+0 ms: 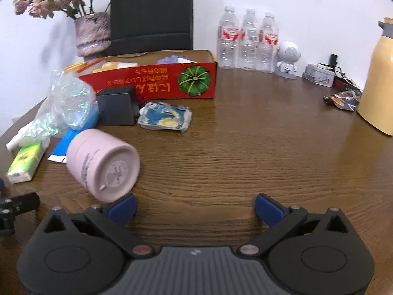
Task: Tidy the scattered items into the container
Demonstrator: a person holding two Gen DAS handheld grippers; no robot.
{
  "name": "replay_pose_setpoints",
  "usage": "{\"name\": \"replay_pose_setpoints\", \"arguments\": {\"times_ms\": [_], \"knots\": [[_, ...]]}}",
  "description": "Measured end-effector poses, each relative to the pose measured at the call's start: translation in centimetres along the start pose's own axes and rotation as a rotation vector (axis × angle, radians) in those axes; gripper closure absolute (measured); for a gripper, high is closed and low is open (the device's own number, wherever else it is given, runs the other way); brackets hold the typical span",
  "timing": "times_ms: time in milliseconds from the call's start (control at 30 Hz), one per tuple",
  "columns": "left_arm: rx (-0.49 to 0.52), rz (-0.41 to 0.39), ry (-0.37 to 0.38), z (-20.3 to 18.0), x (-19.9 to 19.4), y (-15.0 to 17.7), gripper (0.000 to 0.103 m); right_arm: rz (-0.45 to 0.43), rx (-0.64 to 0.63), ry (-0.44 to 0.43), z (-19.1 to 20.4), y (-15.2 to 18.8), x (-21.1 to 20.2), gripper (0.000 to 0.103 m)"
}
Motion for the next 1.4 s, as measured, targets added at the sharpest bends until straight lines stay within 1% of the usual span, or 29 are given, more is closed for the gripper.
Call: {"name": "replay_pose_setpoints", "arguments": {"times_ms": [1167, 1333, 1400], "knots": [[-0.001, -0.002, 0.001, 0.1, 0.0, 0.0, 0.000, -0.003, -0.001, 0.000, 0.1, 0.2, -0.4, 0.000], [-0.049, -0.014, 0.023, 0.9, 0.2, -0.5, 0.000, -0.003, -0.005, -0.005, 0.2, 0.3, -0.4, 0.000], [-0.082, -0.015, 0.055, 1.8, 0.8, -1.2, 0.000, 0.001, -0.030, -0.036, 0.5, 0.4, -0.5, 0.000]]}}
Point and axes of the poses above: each gripper's, at about its wrist camera, not at the fingertips, and x roughly the way its jaws point, z to its left, y to its underside, the point moved 1 cm from there along x, roughly the way its jaws point, and after that the axes turned 8 degrees about x, right-handed, at the moved point
